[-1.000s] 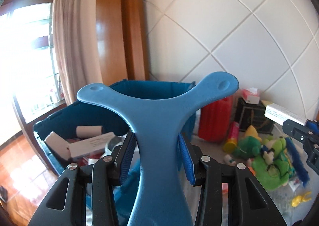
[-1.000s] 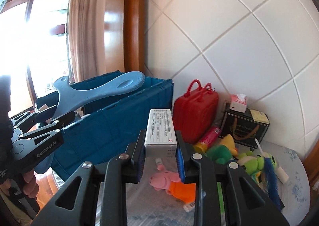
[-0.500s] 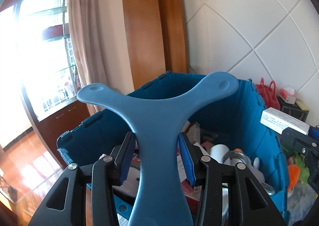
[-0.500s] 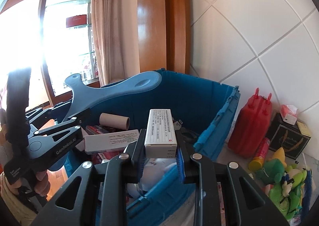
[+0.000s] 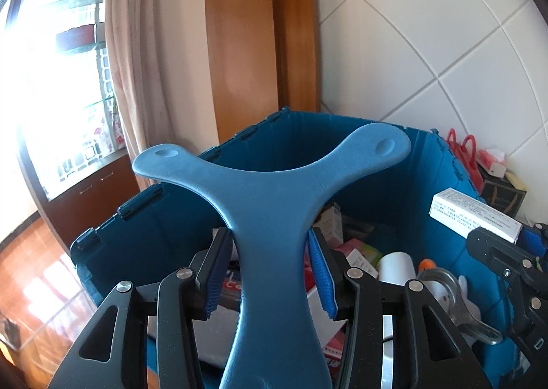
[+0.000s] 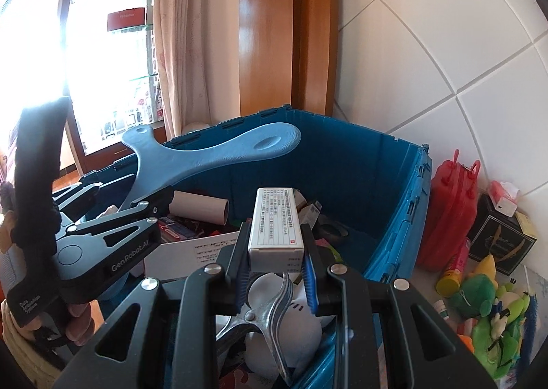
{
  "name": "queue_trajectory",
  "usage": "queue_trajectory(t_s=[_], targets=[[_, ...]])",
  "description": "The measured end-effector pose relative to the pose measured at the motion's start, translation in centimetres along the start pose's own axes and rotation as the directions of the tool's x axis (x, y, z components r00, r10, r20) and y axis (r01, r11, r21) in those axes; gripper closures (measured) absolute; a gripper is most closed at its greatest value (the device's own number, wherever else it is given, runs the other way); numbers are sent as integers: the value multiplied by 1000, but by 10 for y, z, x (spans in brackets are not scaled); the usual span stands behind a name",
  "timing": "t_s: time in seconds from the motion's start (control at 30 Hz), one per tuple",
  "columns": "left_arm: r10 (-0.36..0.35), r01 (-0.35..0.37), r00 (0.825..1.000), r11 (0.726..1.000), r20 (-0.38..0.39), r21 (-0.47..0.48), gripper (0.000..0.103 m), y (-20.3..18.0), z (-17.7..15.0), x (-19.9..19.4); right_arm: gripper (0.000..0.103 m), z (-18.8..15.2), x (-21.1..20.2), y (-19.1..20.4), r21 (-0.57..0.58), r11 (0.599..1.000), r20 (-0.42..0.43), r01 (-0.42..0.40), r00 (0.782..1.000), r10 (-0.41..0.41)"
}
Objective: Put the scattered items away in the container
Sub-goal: 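Lift the blue toy and white box and carry them over the blue crate, then lower the blue toy and white box into the crate and open both tools, then withdraw both tools from the crate back toward the table pile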
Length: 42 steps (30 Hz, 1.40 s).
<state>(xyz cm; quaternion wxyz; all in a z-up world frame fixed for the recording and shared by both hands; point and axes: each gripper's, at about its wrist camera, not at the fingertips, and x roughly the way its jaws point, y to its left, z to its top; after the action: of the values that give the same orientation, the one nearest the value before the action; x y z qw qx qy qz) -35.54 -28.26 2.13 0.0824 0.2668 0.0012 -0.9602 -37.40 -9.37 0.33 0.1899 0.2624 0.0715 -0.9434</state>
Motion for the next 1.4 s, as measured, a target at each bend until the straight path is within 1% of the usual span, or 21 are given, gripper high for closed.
queue_trajectory(t_s=[0.03,0.1,0.13,0.17,0.2,0.27,0.33,0.37,0.4,0.47,0.57,0.63,0.7,0.77,0.87,0.93,1.0,1.13,1.27,1.4], targets=[[-1,1,1000,1000,1,2,55,0,0,1,77,1,1,1,1,1000,1,0,1000,0],[-2,2,1000,1000,1,2,49,0,-1,2,77,3,2,3,-2,1000,0,3,1000,-3],[-6,6,1000,1000,5,0,49,1,0,1,77,3,3,4,-3,1000,-1,5,1000,-5],[-10,10,1000,1000,10,-3,43,1,1,-1,77,3,3,3,-3,1000,-1,7,1000,-7],[-13,13,1000,1000,15,-5,32,2,2,-3,77,3,3,4,-1,1000,-2,10,1000,-10],[-13,13,1000,1000,27,-4,25,3,1,-6,77,3,2,2,4,1000,-1,15,1000,-15],[-21,22,999,1000,32,-1,25,3,0,-11,75,3,0,0,12,1000,3,24,1000,-24],[-26,26,999,1000,34,-1,25,2,0,-12,67,3,-1,-2,17,999,5,29,1000,-29],[-30,30,999,1000,37,-1,24,2,-1,-15,55,2,-3,-3,20,999,7,35,999,-35],[-36,36,998,999,43,0,23,2,-2,-20,44,2,-6,-5,23,999,12,43,999,-43],[-44,44,998,999,50,-1,22,3,-3,-26,43,0,-12,-8,31,998,21,54,998,-54],[-50,50,997,999,52,-2,20,4,-4,-30,39,-2,-17,-10,39,997,27,67,997,-68],[-58,58,997,998,56,-3,18,4,-4,-33,28,-4,-22,-12,45,996,30,79,996,-81],[-67,67,996,998,62,-3,15,2,-4,-36,23,-5,-26,-15,46,995,35,90,995,-91],[-82,82,994,997,71,4,10,-3,-4,-41,21,-6,-34,-18,54,993,45,105,993,-107],[-90,90,993,996,78,10,7,-7,-4,-44,14,-8,-39,-22,63,991,49,121,991,-124],[-96,95,992,995,88,14,3,-11,-5,-48,3,-10,-42,-26,73,988,50,135,989,-139],[-113,112,989,994,99,20,1,-22,-5,-55,1,-15,-52,-36,92,983,55,160,985,-166],[-146,144,983,989,109,29,1,-38,-4,-64,0,-21,-66,-51,120,974,63,192,978,-200],[-211,205,969,977,131,58,1,-67,-2,-80,0,-31,-86,-77,160,960,70,230,967,-244]])
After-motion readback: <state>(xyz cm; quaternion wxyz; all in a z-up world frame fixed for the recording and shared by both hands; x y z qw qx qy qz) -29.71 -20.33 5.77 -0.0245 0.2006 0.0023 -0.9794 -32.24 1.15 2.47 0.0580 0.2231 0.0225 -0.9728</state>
